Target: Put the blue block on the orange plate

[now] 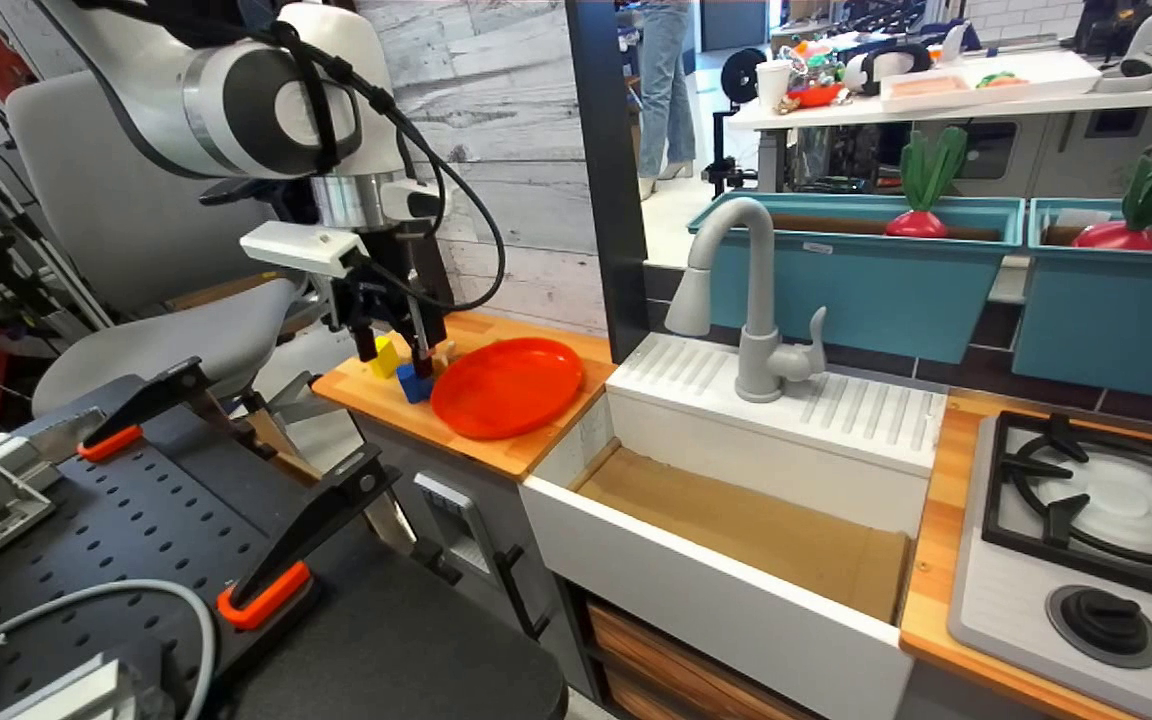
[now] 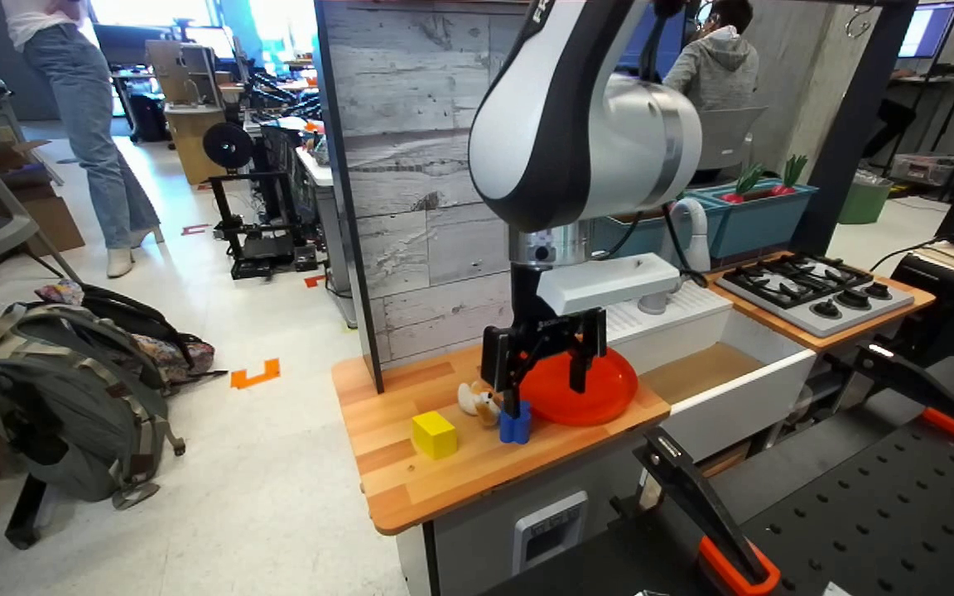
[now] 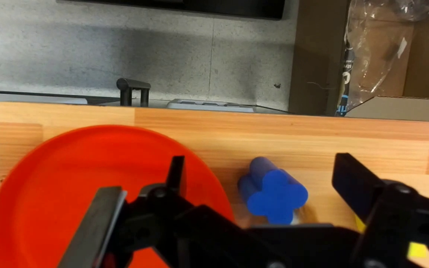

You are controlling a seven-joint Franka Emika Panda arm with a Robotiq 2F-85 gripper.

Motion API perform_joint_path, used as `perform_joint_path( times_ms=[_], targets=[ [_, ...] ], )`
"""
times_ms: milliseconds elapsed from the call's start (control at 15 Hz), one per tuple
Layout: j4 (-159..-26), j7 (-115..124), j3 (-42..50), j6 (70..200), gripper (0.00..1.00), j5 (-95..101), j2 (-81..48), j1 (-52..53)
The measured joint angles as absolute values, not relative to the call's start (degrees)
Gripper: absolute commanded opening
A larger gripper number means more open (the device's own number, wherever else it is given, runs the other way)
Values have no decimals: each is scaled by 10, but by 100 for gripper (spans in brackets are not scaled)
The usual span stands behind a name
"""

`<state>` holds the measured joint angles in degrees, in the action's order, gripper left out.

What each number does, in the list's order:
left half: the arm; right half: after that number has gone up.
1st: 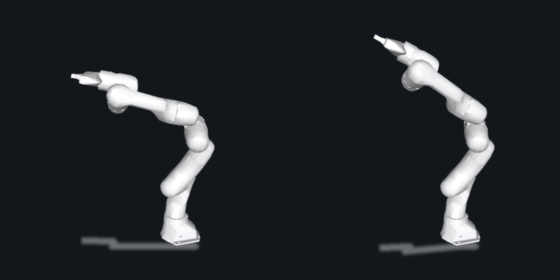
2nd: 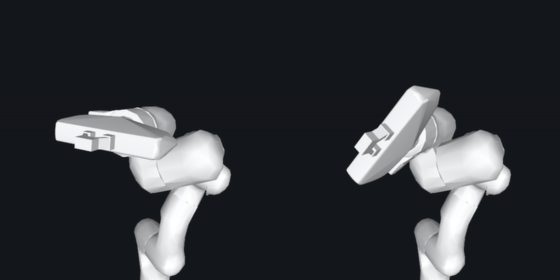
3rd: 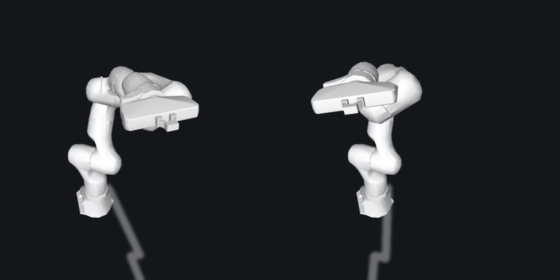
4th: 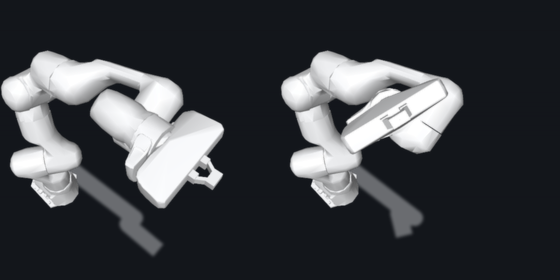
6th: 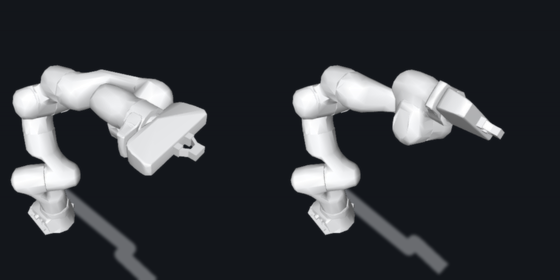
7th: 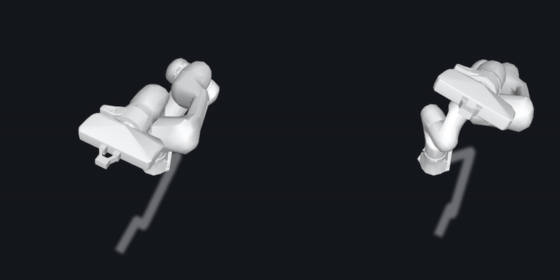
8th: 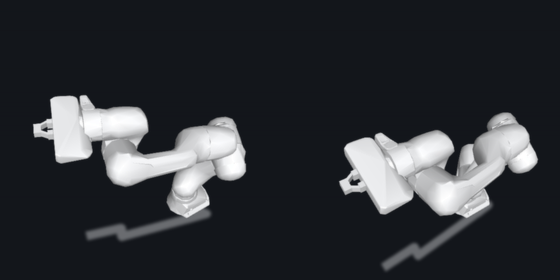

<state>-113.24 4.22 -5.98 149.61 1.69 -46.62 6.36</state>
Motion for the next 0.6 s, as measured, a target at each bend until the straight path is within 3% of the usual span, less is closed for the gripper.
perform_joint_path(
  times_ms=[267, 333, 400, 600],
  targets=[
    [-1084, 51, -62, 1496, 100, 13, -514, 69],
    [-1074, 53, -62, 1496, 75, 11, -524, 70],
    [-1066, 54, -62, 1496, 74, 10, -532, 72],
    [-1044, 59, -62, 1496, 51, 9, -551, 77]
  ],
)
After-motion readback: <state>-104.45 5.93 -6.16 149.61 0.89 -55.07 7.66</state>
